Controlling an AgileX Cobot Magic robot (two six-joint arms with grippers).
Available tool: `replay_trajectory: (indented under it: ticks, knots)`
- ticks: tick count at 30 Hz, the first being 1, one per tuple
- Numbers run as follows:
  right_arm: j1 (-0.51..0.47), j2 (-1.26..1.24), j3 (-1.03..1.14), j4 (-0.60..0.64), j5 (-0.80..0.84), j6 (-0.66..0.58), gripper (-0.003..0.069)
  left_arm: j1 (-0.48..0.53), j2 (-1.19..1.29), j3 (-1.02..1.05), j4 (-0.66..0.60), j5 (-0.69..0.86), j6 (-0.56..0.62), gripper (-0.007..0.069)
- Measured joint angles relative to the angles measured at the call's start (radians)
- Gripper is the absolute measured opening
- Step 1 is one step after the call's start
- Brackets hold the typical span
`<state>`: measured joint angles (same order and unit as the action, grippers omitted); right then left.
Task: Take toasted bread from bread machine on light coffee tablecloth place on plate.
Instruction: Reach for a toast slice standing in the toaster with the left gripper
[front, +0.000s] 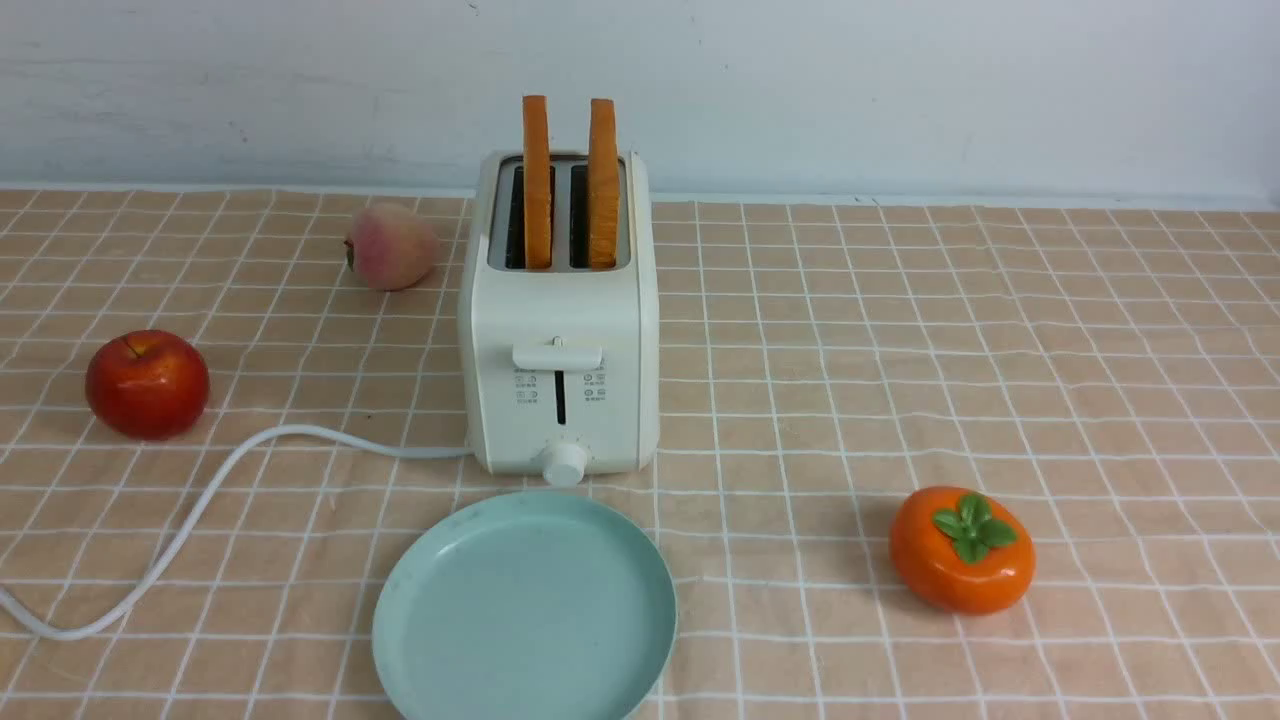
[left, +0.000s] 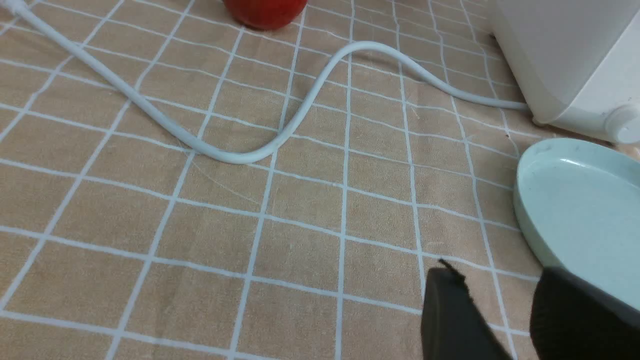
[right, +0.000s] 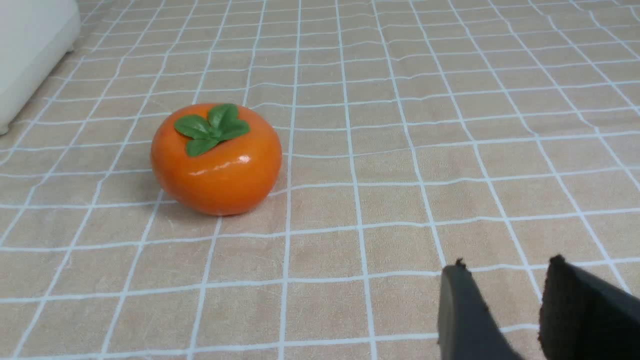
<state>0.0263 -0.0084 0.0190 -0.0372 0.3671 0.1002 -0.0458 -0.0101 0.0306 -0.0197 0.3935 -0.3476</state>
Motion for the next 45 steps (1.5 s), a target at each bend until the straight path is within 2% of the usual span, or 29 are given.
replay_trajectory:
  ticks: [24,30,33,35,37,38,45]
  knots:
    - [0.0,0.0,0.0,0.0,0.0,0.0,0.0239,0.0,0.0,0.0,-0.015,-0.03,0.0,0.0239]
    - [0.0,0.0,0.0,0.004,-0.001,0.0,0.0239,0.0,0.0,0.0,-0.18,-0.177,-0.001,0.0239]
    - [0.0,0.0,0.001,0.044,-0.032,0.002,0.0239,0.0,0.0,0.0,-0.253,-0.258,-0.003,0.0239]
    - [0.0,0.0,0.006,0.153,-0.116,0.028,0.0239,0.0,0.0,0.0,-0.338,-0.35,-0.003,0.0239]
    - [0.0,0.0,0.006,0.205,-0.174,0.037,0.0239,0.0,0.0,0.0,-0.372,-0.379,-0.003,0.0239]
    - [0.0,0.0,0.006,0.273,-0.254,0.05,0.0239,0.0,0.0,0.0,-0.43,-0.427,-0.003,0.0239]
    - [0.0,0.0,0.006,0.359,-0.412,0.051,0.0239,0.0,0.0,0.0,-0.651,-0.55,-0.003,0.023]
